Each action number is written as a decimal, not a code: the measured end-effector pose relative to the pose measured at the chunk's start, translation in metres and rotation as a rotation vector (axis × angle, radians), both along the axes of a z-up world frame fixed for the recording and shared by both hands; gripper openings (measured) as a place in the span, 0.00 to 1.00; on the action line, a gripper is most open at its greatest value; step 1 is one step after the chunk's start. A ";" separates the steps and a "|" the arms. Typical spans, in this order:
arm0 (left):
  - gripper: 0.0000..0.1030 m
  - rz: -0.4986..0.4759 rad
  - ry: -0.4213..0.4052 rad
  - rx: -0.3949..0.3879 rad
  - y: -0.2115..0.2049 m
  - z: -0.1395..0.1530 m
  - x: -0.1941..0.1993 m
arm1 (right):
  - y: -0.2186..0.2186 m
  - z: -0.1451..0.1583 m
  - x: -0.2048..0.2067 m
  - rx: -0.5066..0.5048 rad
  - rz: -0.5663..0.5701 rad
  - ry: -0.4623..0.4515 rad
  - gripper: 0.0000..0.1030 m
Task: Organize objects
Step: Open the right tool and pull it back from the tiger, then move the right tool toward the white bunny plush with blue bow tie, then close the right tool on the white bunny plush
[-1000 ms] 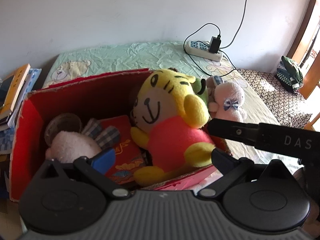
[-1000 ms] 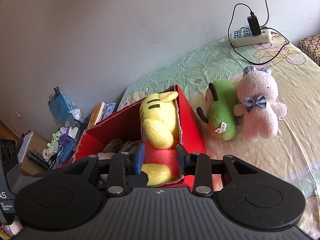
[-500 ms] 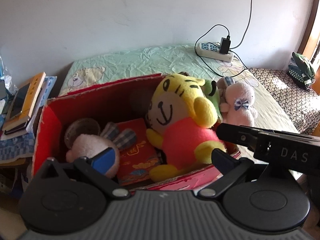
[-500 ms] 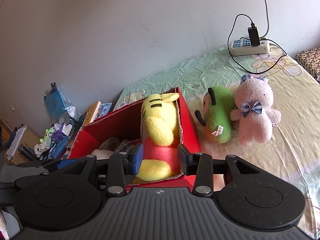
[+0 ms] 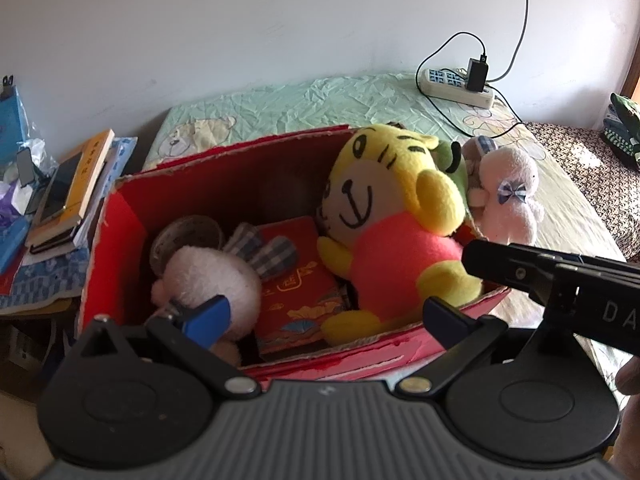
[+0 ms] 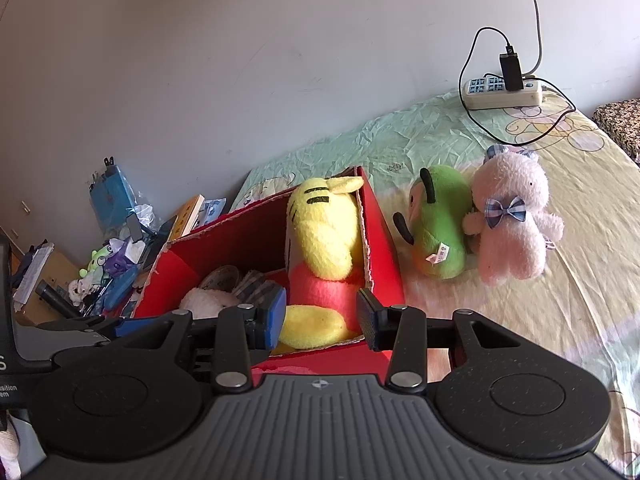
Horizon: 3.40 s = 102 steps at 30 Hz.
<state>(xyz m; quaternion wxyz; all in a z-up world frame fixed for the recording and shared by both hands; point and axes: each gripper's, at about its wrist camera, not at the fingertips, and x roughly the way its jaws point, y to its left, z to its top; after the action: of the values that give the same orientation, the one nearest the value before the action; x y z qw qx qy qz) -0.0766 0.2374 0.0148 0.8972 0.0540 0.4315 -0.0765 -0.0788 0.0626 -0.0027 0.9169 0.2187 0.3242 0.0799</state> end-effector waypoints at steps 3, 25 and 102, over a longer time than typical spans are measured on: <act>0.99 0.011 0.000 0.009 -0.002 0.000 -0.001 | -0.001 0.000 -0.001 0.002 0.009 -0.001 0.42; 0.99 0.116 -0.020 0.088 -0.036 0.006 -0.006 | -0.029 0.002 0.006 0.034 0.118 -0.004 0.42; 0.69 -0.186 0.006 -0.071 -0.220 -0.085 0.124 | -0.219 -0.095 0.128 0.323 0.188 0.182 0.54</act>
<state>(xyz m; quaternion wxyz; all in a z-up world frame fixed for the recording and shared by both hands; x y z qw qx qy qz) 0.0470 0.0176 -0.0706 0.8862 0.0619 0.4245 -0.1749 0.0490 -0.1567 -0.0980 0.8252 0.3380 0.4079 0.1960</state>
